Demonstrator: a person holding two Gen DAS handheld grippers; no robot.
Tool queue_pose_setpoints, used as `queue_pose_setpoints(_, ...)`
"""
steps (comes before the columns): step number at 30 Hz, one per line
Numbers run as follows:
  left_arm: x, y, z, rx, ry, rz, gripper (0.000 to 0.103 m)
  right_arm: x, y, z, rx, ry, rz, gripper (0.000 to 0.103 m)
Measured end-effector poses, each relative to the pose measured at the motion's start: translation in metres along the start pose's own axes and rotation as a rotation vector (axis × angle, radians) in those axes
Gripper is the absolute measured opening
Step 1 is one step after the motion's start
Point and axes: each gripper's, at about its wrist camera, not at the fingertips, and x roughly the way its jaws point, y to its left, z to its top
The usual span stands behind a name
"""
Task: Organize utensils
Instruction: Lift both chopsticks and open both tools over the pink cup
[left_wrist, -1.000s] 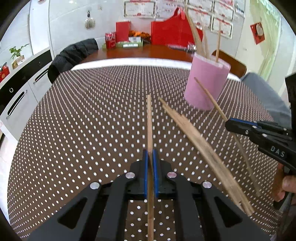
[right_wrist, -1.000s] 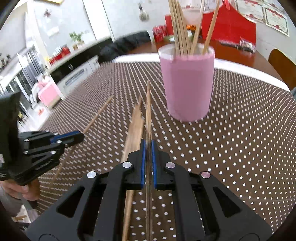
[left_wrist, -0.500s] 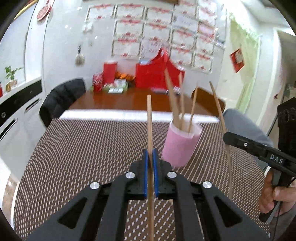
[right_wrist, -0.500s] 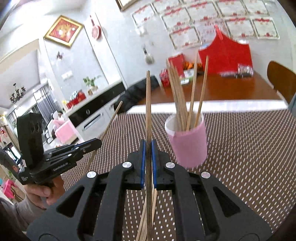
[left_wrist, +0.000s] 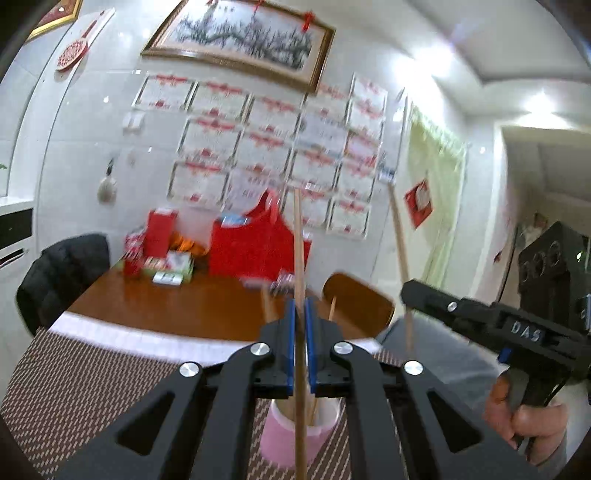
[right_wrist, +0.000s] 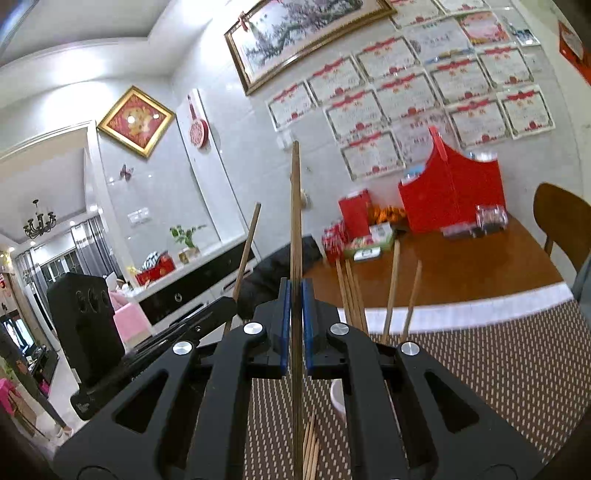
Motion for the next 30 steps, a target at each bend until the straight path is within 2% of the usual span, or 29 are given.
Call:
queue_pose_setpoints(5,0.017,-0.003,0.013,-0.030,-0.122,-0.041,0.006,0.010,-0.004,0.025,-0.015,-0.069,0.001,0.006)
queue_pose_setpoints(9,0.034,-0.007,0.015,-0.035,-0.182,-0.039,0.006,0.019,-0.014,0.036,-0.016,-0.124,-0.014,0.006)
queue_pose_setpoints(16,0.074,0.002,-0.001,-0.071,-0.178,-0.015,0.006,0.044,-0.054,0.022,0.031,-0.157,-0.062,0.006)
queue_pose_setpoints(19,0.085,0.007,-0.008,-0.082,-0.172,-0.004,0.006,0.055,-0.068,0.017,0.039,-0.125,-0.078,0.006)
queue_pose_setpoints(30,0.101,0.009,-0.028,-0.059,-0.107,0.006,0.006,0.074,-0.068,0.005,0.009,-0.071,-0.088,0.007)
